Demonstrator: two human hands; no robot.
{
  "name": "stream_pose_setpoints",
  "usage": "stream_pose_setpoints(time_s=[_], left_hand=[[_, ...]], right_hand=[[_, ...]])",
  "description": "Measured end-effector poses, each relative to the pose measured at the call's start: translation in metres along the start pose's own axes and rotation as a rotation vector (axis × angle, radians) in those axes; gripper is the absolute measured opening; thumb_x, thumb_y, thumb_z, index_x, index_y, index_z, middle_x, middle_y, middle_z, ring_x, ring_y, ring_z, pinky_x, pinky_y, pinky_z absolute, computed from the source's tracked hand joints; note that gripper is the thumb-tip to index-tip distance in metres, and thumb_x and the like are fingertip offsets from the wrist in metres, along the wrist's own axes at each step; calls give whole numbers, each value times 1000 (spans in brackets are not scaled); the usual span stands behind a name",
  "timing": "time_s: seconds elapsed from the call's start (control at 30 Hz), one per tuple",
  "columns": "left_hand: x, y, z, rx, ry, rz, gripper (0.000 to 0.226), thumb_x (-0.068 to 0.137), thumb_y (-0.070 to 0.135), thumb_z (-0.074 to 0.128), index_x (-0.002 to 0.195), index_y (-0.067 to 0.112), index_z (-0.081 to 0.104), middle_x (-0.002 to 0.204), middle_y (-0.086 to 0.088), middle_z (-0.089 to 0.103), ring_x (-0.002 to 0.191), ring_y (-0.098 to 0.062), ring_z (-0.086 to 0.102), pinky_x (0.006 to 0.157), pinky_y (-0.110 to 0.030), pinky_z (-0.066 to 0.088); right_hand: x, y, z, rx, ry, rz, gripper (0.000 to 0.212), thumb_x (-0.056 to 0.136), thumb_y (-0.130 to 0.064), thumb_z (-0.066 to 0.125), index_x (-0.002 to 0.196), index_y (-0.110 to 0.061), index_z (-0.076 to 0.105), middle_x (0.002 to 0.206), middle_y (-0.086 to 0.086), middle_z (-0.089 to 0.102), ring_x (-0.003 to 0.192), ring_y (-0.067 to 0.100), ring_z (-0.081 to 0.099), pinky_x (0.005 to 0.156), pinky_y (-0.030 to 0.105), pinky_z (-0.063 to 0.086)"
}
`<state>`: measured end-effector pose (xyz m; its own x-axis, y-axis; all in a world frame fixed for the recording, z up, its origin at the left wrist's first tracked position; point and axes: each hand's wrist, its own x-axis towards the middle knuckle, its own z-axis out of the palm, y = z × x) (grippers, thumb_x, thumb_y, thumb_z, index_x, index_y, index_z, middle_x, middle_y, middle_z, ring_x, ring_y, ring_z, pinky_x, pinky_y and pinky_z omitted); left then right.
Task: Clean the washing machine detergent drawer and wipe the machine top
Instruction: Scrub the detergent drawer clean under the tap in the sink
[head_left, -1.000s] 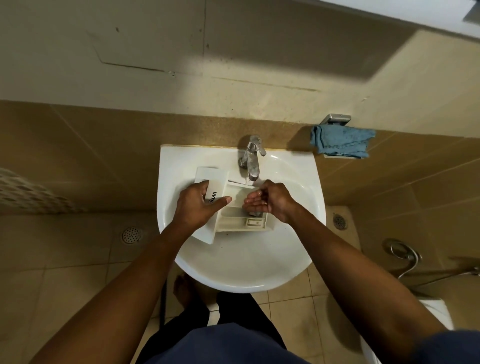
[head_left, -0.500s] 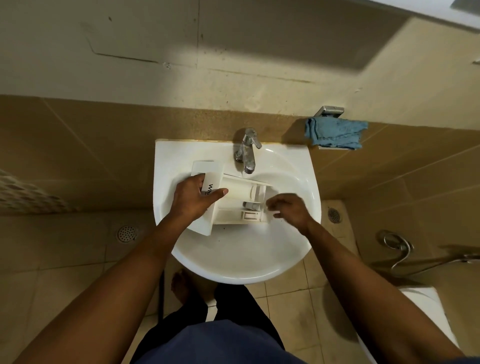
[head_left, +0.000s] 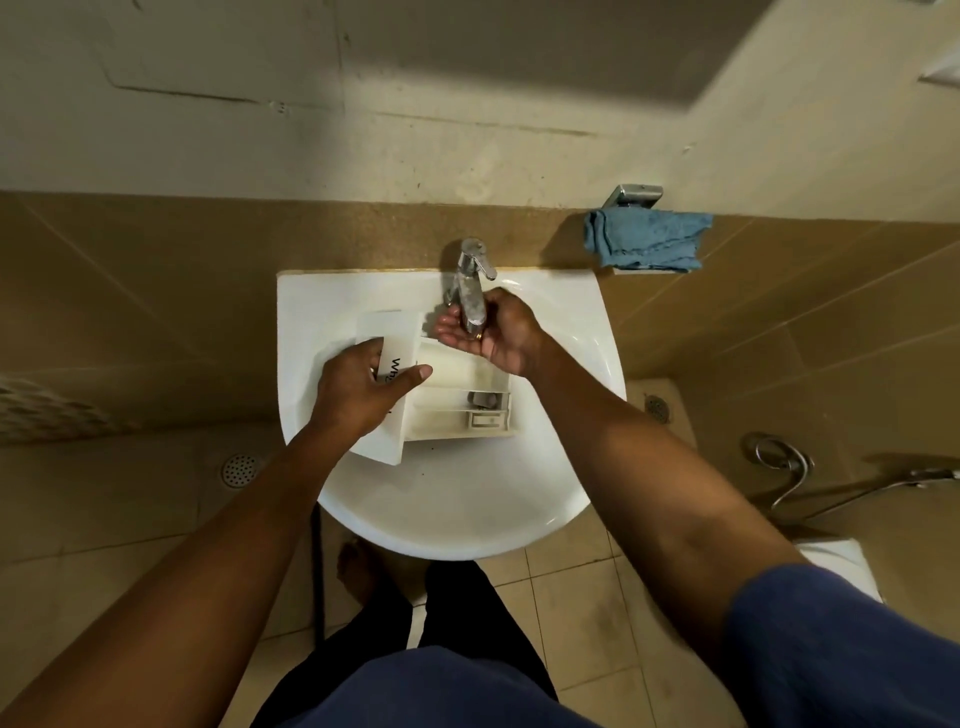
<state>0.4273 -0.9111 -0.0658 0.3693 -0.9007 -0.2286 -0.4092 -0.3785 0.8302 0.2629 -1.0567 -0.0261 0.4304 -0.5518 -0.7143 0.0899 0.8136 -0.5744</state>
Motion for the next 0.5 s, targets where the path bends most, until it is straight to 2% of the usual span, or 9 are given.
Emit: stream_pose_setpoints(time_s=[0.07,0.13,0.2,0.27,0.3,0.37,0.4,0.47,0.5], left_hand=[[0,-1,0,-3,2,9,49,79,60,80,110,22,73,91,5,72,76,-15,69,61,-28,50],[-1,-2,0,-23,-4,17,48,78,61,80,108,24,74,87,8,73,74,-11,69,63,-28,53],[-1,-2,-1,-42,-4,28,48,77,63,79,106,25,75,83,8,74,73,-9,70,65,-29,55],[-1,-2,-1,-52,-7,21,50,75,64,79,105,24,75,82,8,74,72,-9,70,67,-32,58],[-1,-2,-1,-51,-5,15,50,75,64,79,105,23,74,83,8,74,73,-10,70,69,-35,59],[0,0,-1,-34,-2,10,46,78,59,82,103,22,73,84,8,73,75,-10,69,71,-37,60],[0,0,-1,-27,0,10,43,79,57,82,103,21,73,85,8,73,76,-11,69,72,-37,60],[-1,2,-1,-23,5,13,44,81,54,82,107,20,73,90,8,73,78,-12,68,72,-33,58],[-2,4,-1,-22,6,19,45,81,52,82,111,19,72,93,7,72,79,-11,67,72,-29,56]], right_hand=[[1,9,0,-10,23,34,52,104,-21,21,92,8,63,78,20,75,72,32,77,70,37,64],[3,20,-7,-12,40,55,52,103,-19,24,91,10,66,83,24,75,74,33,77,69,37,65],[2,32,-15,-45,28,56,52,102,-17,26,93,13,68,90,29,74,79,39,76,75,42,65],[-4,49,-23,-125,41,17,50,100,-13,32,79,11,71,85,30,71,80,42,74,88,54,61],[-7,60,-26,-197,61,-34,46,98,-11,35,73,10,68,82,30,69,81,44,73,93,59,58],[-11,85,-28,-412,113,-195,39,96,-10,39,80,17,64,89,35,70,93,46,74,98,56,57],[-12,97,-28,-563,123,-299,40,95,-15,43,87,15,67,95,31,73,99,42,73,99,51,57],[-12,114,-34,-883,70,-485,39,94,-32,50,99,-3,76,105,11,78,107,25,73,101,40,55],[-13,119,-41,-995,23,-542,37,96,-34,52,109,-8,76,114,5,77,113,20,70,104,38,52]])
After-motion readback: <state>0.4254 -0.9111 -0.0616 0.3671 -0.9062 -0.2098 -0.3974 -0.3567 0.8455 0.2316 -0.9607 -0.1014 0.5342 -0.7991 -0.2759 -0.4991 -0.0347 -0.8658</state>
